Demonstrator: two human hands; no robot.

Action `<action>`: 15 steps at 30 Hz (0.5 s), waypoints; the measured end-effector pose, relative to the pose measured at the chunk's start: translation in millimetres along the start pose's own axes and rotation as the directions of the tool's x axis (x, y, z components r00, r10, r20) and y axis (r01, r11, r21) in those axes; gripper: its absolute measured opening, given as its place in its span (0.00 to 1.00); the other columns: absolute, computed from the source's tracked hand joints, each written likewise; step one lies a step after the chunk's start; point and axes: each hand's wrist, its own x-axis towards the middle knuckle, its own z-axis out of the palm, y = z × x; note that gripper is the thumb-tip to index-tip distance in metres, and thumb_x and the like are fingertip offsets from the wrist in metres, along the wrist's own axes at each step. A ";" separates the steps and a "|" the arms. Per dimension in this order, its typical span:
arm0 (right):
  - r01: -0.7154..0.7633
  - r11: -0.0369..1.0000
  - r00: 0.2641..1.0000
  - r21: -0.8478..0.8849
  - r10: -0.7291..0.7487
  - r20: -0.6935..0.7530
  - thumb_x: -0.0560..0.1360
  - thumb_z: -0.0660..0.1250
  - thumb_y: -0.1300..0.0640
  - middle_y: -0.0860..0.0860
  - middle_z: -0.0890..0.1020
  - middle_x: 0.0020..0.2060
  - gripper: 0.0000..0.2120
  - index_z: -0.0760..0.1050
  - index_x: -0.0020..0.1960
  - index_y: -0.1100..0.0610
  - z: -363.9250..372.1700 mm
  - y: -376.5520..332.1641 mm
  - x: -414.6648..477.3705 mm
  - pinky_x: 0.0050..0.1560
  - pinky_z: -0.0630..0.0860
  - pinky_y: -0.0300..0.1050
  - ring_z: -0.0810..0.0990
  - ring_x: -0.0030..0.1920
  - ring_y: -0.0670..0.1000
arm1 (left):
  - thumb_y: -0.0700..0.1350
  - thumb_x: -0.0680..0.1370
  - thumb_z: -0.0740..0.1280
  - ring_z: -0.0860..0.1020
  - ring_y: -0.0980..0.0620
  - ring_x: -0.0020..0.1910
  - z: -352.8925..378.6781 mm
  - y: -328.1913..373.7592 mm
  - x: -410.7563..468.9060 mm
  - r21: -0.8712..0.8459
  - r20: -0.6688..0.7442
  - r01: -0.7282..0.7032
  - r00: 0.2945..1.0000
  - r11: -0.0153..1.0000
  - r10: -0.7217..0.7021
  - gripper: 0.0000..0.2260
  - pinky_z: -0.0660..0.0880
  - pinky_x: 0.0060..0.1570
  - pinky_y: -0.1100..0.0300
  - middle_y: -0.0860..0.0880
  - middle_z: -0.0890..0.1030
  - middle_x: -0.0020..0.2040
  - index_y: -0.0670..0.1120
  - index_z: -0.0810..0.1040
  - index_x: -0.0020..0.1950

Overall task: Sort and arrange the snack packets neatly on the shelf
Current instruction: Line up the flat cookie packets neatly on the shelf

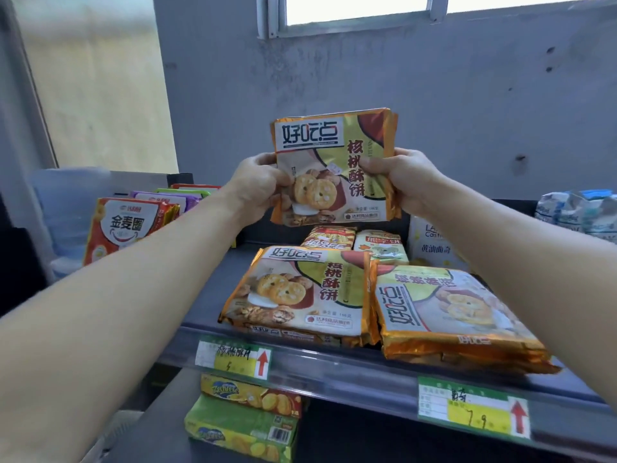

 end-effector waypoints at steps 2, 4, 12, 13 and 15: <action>0.019 1.000 1.000 0.007 -0.019 0.003 0.73 0.71 0.61 0.55 0.86 0.45 0.14 0.76 0.58 0.59 0.1 -3.4 -3.8 0.44 0.82 0.54 0.86 0.42 0.54 | 0.29 0.76 0.59 0.79 0.46 0.47 -1.0 7.7 -8.1 -0.003 -0.014 -0.009 1.000 1.000 0.009 0.17 0.76 0.44 0.53 0.45 0.80 0.51 0.41 0.70 0.64; 0.032 0.999 0.999 0.022 -0.033 0.018 0.73 0.70 0.60 0.55 0.86 0.45 0.14 0.75 0.58 0.58 1.1 -5.5 -8.8 0.45 0.82 0.55 0.86 0.43 0.54 | 0.29 0.76 0.60 0.79 0.45 0.50 -2.1 13.9 -18.2 0.005 -0.034 -0.010 0.999 1.000 0.010 0.18 0.77 0.46 0.52 0.45 0.79 0.51 0.40 0.70 0.64; 0.057 0.995 0.993 0.079 -0.065 0.100 0.73 0.71 0.60 0.54 0.86 0.45 0.13 0.76 0.57 0.57 10.3 -7.4 -28.3 0.46 0.82 0.57 0.86 0.43 0.55 | 0.28 0.75 0.60 0.79 0.47 0.45 -12.1 26.8 -58.4 0.036 -0.096 -0.025 0.995 0.999 0.028 0.19 0.77 0.30 0.61 0.44 0.79 0.53 0.40 0.71 0.65; 0.057 0.995 0.992 0.084 -0.067 0.109 0.73 0.70 0.60 0.54 0.86 0.45 0.13 0.76 0.57 0.57 12.5 -7.6 -31.3 0.46 0.82 0.56 0.86 0.43 0.54 | 0.27 0.75 0.59 0.79 0.47 0.45 -13.4 27.8 -62.7 0.034 -0.105 -0.025 0.994 0.999 0.028 0.20 0.76 0.29 0.62 0.44 0.79 0.53 0.40 0.71 0.65; 0.060 0.995 0.990 0.084 -0.070 0.121 0.73 0.70 0.60 0.53 0.86 0.46 0.13 0.75 0.58 0.57 16.4 -7.4 -35.5 0.45 0.82 0.55 0.86 0.43 0.54 | 0.27 0.75 0.59 0.79 0.47 0.44 -16.2 29.3 -69.2 0.028 -0.124 -0.028 0.992 0.999 0.031 0.20 0.76 0.28 0.62 0.43 0.79 0.54 0.39 0.71 0.66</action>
